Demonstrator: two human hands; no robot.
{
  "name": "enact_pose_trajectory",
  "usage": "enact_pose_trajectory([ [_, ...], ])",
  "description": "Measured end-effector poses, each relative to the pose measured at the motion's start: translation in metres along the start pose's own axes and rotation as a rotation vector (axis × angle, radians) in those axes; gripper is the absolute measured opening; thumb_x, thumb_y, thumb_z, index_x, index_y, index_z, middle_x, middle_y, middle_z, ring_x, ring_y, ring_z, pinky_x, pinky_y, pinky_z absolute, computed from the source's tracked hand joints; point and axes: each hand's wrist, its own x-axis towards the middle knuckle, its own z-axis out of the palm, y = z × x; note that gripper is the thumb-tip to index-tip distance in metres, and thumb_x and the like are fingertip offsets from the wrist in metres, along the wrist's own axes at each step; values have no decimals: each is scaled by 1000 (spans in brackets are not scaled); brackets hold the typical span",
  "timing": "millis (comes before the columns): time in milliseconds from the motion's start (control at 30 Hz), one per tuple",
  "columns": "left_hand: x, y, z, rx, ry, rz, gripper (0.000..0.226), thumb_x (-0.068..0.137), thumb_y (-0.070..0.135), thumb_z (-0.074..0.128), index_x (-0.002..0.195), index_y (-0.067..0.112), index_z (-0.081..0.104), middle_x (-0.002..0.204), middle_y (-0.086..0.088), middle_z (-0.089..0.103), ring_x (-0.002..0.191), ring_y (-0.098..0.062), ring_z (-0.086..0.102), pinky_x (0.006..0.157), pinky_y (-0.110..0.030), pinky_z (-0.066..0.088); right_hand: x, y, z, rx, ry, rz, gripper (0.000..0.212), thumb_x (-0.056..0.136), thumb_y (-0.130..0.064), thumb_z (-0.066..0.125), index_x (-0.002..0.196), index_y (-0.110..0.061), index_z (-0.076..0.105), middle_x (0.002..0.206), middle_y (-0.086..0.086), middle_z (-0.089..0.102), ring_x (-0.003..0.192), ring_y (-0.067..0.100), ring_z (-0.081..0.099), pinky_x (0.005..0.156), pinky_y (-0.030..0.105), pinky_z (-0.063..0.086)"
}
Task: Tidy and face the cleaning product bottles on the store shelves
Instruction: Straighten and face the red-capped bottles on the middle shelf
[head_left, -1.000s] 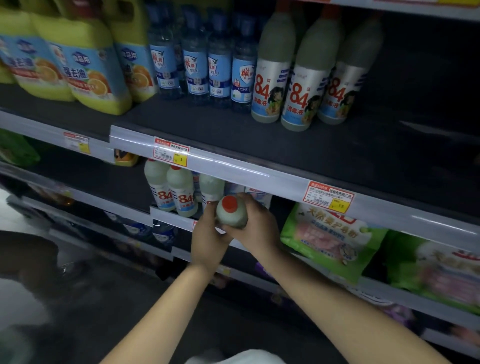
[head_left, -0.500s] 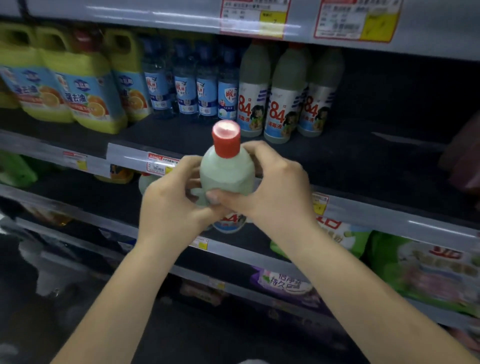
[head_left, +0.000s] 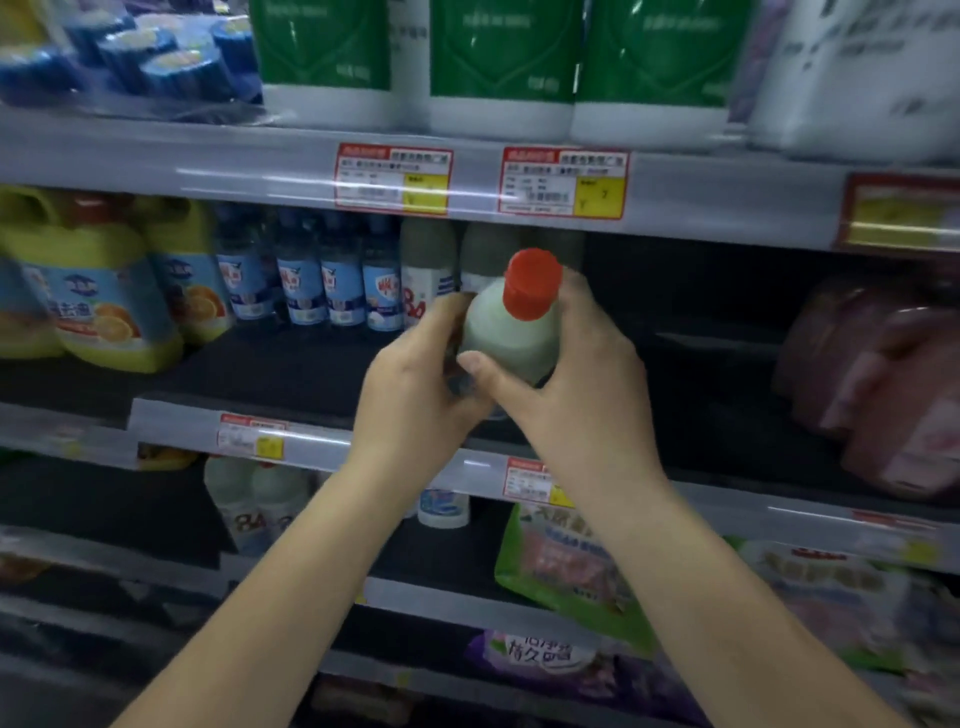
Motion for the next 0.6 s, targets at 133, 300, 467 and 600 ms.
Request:
enact_pose_trajectory([
  [133, 10, -8, 27, -116, -118, -85, 50, 72, 7, 74, 115, 21, 53, 96, 10, 62, 86, -10, 64, 74, -38, 56, 7, 30, 4, -2, -9, 103, 60, 70, -40, 73, 121, -20, 48, 114, 0, 63, 104, 22, 60, 82, 35, 51],
  [300, 42, -25, 51, -142, -239, -2, 54, 72, 8, 72, 122, 15, 51, 113, -5, 65, 103, -17, 61, 83, -41, 53, 26, 59, 4, 70, 29, 156, 57, 72, -31, 75, 120, -17, 48, 115, 3, 63, 103, 21, 60, 82, 35, 51],
  [467, 76, -33, 62, -181, -339, -76, 50, 77, 10, 69, 124, 11, 51, 120, -8, 62, 106, -15, 58, 89, -27, 46, 47, 81, 13, 196, 44, 208, 58, 77, -20, 73, 126, -13, 45, 119, 2, 59, 103, 11, 57, 83, 25, 47],
  [600, 85, -45, 65, -306, -385, -187, 50, 75, 14, 73, 121, 14, 52, 119, -4, 62, 105, -12, 59, 90, -26, 47, 50, 100, 30, 249, 55, 226, 52, 81, -21, 69, 127, -11, 47, 123, 7, 59, 110, 17, 58, 91, 38, 51],
])
